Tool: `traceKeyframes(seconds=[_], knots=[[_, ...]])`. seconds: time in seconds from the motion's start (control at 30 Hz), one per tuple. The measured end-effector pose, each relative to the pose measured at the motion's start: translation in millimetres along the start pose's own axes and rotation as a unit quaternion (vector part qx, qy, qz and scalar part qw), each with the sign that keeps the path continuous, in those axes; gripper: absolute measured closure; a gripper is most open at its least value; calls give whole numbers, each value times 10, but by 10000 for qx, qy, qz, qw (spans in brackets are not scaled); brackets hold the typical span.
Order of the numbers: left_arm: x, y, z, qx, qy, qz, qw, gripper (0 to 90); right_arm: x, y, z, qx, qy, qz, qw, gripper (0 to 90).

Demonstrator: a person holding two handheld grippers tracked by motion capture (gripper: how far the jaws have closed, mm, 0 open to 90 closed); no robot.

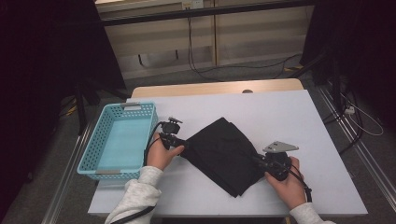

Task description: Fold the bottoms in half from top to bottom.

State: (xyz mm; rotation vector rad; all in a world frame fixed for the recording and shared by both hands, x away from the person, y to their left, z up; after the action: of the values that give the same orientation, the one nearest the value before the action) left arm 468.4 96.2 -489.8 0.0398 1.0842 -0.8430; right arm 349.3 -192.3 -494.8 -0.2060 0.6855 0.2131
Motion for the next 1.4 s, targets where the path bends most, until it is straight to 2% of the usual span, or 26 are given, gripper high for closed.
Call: traceKeyframes(seconds=[0.03,0.1,0.2,0.23,0.27,0.3,0.33,0.37,0.57,0.63,0.73,0.77,0.93,1.1,1.27,1.4], knots=[[2,-9,-11,64,17,54,10000,400,2,4,-9,3,26,17,10000,805],[-2,-24,-24,59,64,90,9999,446,11,8,-18,-4,28,29,10000,805],[-8,-43,-32,-60,125,87,9999,545,10,16,-21,-25,27,30,10000,805],[-16,-57,-34,-132,216,50,9997,585,10,17,-20,-19,25,37,10000,805],[-16,-57,-34,-132,216,50,9997,648,10,17,-20,-19,25,37,10000,805],[-8,-85,-39,-335,235,-173,9990,811,15,19,-24,-2,34,48,10000,805],[15,-119,-51,-461,274,-447,9976,819,15,20,-23,6,35,48,10000,805],[23,-150,-52,-302,295,-308,9986,821,13,18,-23,-18,45,32,10000,806],[-13,-151,-24,-287,548,-250,9978,858,0,17,-13,12,30,65,10000,809],[-107,-137,34,-312,673,-185,9971,867,-16,18,1,64,-16,93,9999,809],[-190,-145,96,-291,744,-212,9966,871,-21,37,16,88,-36,131,9999,810],[-273,-149,154,-222,807,-109,9964,874,-22,50,22,82,-33,152,9998,810],[-432,-120,243,-228,896,-135,9956,875,-42,105,87,123,-139,244,9995,811],[-502,-77,278,-247,1029,-128,9943,875,-19,193,96,109,-110,351,9993,811],[-583,-83,334,-201,992,-117,9948,876,-9,229,127,140,-142,406,9990,811],[-666,-70,376,-169,1068,-121,9941,877,-17,269,165,161,-220,422,9987,811]])
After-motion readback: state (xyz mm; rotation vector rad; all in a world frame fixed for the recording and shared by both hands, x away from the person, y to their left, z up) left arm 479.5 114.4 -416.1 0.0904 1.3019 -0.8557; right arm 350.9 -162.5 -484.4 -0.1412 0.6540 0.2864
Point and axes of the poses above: each handheld gripper's, and its own axes: x roughly forward along the jaws, z roughly out of its top, y roughly to its left, the point moved 6 cm from there along x, roughly forward along the jaws, and after that the axes turned 14 degrees about -z, right-handed, at the moved point
